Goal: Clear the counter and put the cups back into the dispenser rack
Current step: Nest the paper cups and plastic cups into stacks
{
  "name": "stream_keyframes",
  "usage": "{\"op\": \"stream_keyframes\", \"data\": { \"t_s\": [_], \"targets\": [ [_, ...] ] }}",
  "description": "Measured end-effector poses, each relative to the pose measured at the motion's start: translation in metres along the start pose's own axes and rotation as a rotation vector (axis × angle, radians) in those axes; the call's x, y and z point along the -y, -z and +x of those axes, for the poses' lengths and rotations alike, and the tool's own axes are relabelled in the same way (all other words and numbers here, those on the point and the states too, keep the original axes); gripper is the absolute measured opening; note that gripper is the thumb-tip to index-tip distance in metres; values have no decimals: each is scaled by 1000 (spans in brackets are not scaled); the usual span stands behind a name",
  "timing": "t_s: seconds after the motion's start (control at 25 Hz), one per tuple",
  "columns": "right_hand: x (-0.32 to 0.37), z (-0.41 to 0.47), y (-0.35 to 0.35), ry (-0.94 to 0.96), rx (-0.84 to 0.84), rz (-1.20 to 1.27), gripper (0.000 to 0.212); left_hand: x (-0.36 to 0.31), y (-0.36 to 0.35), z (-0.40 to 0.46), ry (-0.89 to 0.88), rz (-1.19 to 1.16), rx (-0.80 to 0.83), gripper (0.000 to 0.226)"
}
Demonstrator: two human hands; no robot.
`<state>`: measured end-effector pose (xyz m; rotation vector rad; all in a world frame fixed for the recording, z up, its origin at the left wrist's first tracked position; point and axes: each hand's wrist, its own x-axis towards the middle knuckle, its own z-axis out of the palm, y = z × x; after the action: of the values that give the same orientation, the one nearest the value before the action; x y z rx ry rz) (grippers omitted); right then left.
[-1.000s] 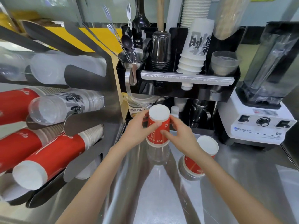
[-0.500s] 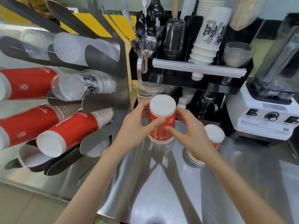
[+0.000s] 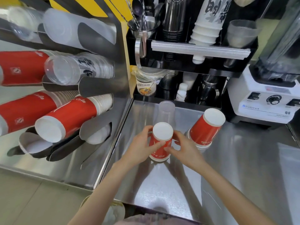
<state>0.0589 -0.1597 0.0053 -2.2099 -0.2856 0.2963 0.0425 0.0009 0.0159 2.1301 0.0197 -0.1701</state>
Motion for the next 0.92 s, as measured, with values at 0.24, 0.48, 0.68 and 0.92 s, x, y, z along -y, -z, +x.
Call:
{"op": "stream_keyframes", "data": {
  "t_s": [0.24, 0.48, 0.68, 0.92],
  "targets": [
    [-13, -1, -8, -69, 10, 24, 58, 7, -14, 2, 21, 26, 65, 58],
    [-14, -3, -6, -62, 30, -9, 62, -6, -8, 4, -53, 121, 105, 68],
    [-3, -27, 25, 42, -173, 36, 46, -37, 0, 19, -232, 330, 45, 76],
    [-9, -42, 78, 165, -569, 55, 39, -92, -19, 46, -465, 456, 151, 70]
  ]
}}
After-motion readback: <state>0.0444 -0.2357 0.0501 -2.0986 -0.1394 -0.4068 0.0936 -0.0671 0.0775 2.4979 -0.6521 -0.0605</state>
